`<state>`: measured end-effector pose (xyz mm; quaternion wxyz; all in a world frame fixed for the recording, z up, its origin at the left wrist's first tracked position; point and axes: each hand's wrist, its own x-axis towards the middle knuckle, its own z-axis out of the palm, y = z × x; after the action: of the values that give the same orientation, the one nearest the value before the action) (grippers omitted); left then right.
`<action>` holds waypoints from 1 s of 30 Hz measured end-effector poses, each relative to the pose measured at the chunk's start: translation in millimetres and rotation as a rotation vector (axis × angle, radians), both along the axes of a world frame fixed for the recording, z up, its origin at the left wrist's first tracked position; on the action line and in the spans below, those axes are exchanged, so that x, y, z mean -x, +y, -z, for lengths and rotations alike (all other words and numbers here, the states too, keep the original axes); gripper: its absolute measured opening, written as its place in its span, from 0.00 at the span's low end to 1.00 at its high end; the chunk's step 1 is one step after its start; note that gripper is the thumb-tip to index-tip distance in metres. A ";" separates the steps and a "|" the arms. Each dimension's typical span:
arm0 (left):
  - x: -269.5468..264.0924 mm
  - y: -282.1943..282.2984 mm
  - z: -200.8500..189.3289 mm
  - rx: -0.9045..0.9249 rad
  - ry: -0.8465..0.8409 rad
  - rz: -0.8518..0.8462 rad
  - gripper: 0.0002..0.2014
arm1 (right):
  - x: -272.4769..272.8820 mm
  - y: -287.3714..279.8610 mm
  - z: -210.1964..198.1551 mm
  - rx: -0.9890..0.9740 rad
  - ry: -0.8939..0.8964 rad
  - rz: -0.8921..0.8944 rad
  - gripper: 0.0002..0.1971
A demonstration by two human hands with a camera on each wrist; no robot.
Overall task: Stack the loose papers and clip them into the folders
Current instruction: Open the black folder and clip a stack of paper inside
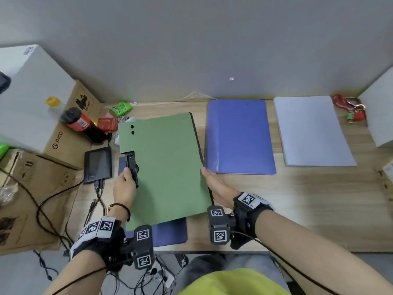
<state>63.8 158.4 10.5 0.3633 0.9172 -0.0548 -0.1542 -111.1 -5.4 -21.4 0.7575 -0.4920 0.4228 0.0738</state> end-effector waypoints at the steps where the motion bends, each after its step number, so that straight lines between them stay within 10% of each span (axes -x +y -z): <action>1: 2.9 -15.7 -1.6 0.058 0.006 0.013 0.22 | 6.3 -11.6 0.7 0.009 -0.010 0.067 0.38; 6: 14.2 -90.1 8.5 0.111 0.139 0.246 0.16 | 52.1 -58.1 -36.4 0.051 -0.039 0.361 0.35; 10: 56.9 -149.9 -3.9 0.036 0.339 0.579 0.43 | 77.1 -79.3 -55.0 0.102 -0.171 0.414 0.17; 16: 134.2 -219.4 -46.5 -0.112 0.400 0.941 0.64 | 96.7 -95.0 -47.3 0.136 -0.161 0.507 0.28; 25: 112.0 -217.2 -94.5 0.069 0.474 0.935 0.33 | 122.2 -117.3 -51.4 0.340 -0.012 0.588 0.10; 30: 38.2 -170.2 -107.6 0.196 0.334 0.563 0.22 | 154.7 -134.2 -27.7 0.426 0.233 0.585 0.17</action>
<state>25.7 -11.8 118.2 0.3970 0.7888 -0.2600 -0.3906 -265.8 -139.5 6.3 0.5741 -0.4852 0.6346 -0.1798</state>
